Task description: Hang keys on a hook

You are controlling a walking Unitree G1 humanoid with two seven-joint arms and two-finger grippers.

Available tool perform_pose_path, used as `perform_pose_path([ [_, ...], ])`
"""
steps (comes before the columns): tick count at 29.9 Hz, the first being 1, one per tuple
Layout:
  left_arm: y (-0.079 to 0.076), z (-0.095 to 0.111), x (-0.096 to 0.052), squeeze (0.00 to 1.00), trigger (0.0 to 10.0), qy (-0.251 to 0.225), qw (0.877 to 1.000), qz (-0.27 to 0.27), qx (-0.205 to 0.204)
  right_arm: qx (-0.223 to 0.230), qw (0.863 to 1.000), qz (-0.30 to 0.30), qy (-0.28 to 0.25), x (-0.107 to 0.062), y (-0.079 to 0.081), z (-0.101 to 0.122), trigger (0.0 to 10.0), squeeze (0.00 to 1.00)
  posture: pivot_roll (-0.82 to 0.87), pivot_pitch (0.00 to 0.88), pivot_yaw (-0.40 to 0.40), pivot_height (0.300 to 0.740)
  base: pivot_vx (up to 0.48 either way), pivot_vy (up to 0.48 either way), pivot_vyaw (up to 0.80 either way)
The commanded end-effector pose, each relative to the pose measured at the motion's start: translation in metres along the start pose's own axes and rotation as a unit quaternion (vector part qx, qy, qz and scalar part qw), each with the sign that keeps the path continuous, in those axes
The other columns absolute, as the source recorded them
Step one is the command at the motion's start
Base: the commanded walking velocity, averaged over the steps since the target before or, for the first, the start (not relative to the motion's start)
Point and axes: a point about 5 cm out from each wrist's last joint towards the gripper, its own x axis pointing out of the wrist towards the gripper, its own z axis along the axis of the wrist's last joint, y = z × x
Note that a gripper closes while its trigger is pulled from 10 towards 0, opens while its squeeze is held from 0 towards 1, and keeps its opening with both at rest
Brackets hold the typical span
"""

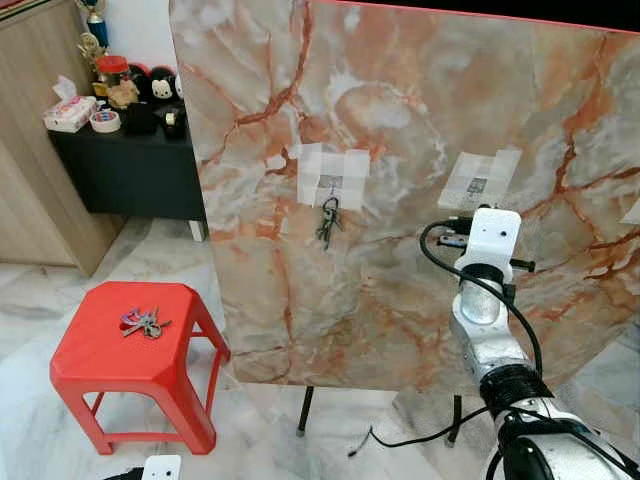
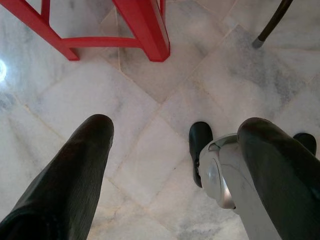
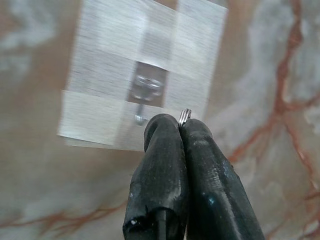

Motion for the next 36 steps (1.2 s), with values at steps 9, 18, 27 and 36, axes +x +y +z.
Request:
perform_pose_path([
  [9,-0.0036,-0.0064,-0.0012,0.0,10.0,0.016,1.0,-0.004,0.002,-0.04,0.999,0.006,-0.015,0.0054,0.0018,0.0061,10.0,0.0,0.08,0.033,-0.102,0.74,0.0,0.0,0.0],
  [18,-0.0045,-0.0068,-0.0013,0.0,10.0,0.017,1.0,-0.005,0.001,-0.055,0.998,-0.024,-0.004,0.005,-0.0037,0.0012,10.0,0.0,0.08,0.032,-0.102,0.74,0.0,0.0,0.0],
  [27,-0.0042,-0.0067,-0.0013,0.0,10.0,0.016,1.0,-0.004,0.001,-0.071,0.997,-0.021,0.005,0.005,-0.0024,-0.002,10.0,0.0,0.08,0.035,-0.102,0.74,0.0,0.0,0.0],
  [36,-0.0054,-0.0062,-0.0012,0.0,10.0,0.015,1.0,-0.004,-0.002,-0.09,0.996,-0.015,-0.005,0.0082,-0.0023,0.002,10.0,0.0,0.08,0.034,-0.103,0.74,0.0,0.0,0.0],
])
